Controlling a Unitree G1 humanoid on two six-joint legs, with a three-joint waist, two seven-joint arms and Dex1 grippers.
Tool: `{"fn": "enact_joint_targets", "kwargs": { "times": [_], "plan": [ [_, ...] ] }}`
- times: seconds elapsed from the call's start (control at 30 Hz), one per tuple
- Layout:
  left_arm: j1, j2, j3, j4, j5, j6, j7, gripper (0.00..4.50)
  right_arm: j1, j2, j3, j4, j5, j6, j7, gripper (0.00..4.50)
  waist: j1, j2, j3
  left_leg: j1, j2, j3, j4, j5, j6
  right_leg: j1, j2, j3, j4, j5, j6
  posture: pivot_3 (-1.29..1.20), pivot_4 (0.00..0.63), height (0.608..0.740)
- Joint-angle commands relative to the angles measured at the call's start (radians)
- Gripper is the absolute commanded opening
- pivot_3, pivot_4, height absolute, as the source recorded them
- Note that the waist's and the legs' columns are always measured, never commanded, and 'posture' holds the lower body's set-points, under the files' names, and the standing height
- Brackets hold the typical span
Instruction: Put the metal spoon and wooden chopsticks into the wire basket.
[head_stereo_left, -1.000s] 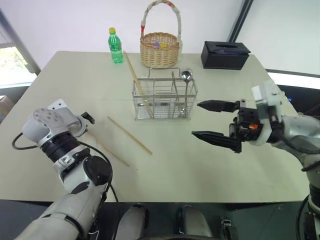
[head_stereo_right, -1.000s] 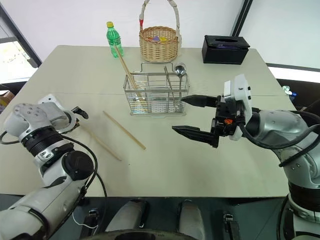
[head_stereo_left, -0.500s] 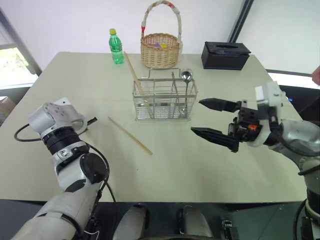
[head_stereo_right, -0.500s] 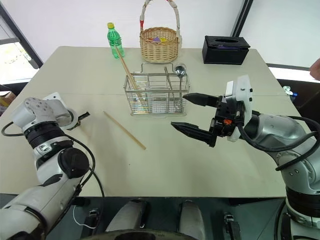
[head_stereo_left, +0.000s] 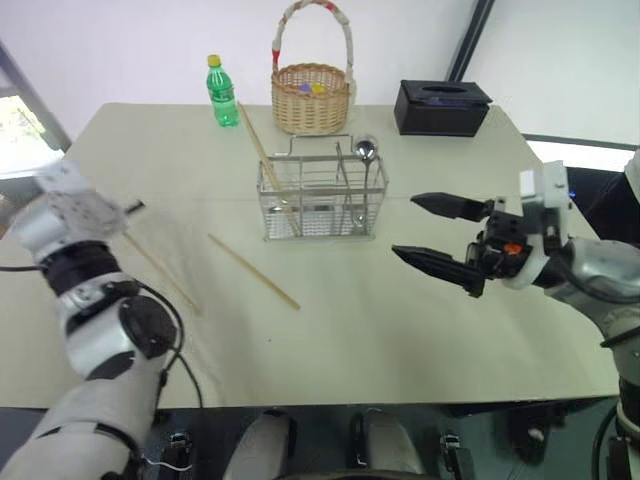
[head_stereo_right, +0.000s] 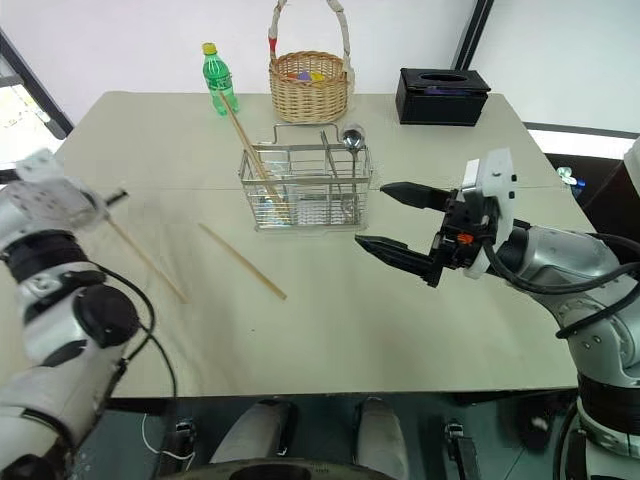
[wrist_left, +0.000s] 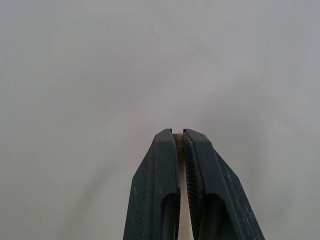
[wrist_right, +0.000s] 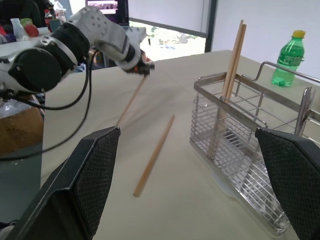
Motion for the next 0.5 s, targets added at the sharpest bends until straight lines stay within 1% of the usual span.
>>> {"fn": "enact_joint_targets", "kwargs": {
  "times": [0.03,0.1,0.2,0.33,0.5],
  "plan": [
    [-0.112,0.089,-0.040,0.061,-0.039,-0.293,-0.074,0.06,-0.011,-0.001,-0.030,-0.035,0.046,0.013,-0.034,4.50,0.002,-0.002,0.000,-0.001,0.000,0.000,0.000,0.000,0.000,-0.001,0.000,0.000,-0.001,0.000,0.000,0.00,0.150,0.661],
    [-0.215,0.118,-0.026,0.134,-0.095,-0.456,-0.146,0.06,0.002,0.009,-0.025,-0.059,0.061,0.019,-0.060,4.50,0.008,-0.002,-0.001,-0.002,-0.002,0.000,0.001,-0.001,0.001,0.001,-0.002,0.000,-0.001,0.000,0.000,0.00,0.150,0.661],
    [-0.315,0.130,-0.015,0.219,-0.165,-0.574,-0.214,0.06,0.022,0.018,-0.023,-0.081,0.071,0.020,-0.082,4.50,0.022,-0.004,-0.001,-0.003,-0.004,-0.001,0.003,-0.003,0.005,0.001,-0.004,-0.002,-0.002,0.000,0.001,0.00,0.150,0.661],
    [-0.443,0.091,-0.006,0.294,-0.283,-0.611,-0.298,0.06,0.053,0.040,-0.019,-0.116,0.083,0.017,-0.129,4.50,0.023,-0.003,-0.001,-0.003,-0.004,0.000,0.003,-0.002,0.010,0.001,-0.004,-0.002,-0.002,0.000,0.001,0.00,0.150,0.661],
    [-0.474,-0.001,-0.094,0.247,-0.345,-0.577,-0.427,0.06,0.095,0.058,-0.033,-0.150,0.095,0.009,-0.178,4.50,0.016,-0.003,-0.001,-0.003,-0.004,-0.001,0.003,-0.002,0.010,0.001,-0.003,-0.002,-0.001,0.000,0.001,0.00,0.150,0.661]
  ]
}}
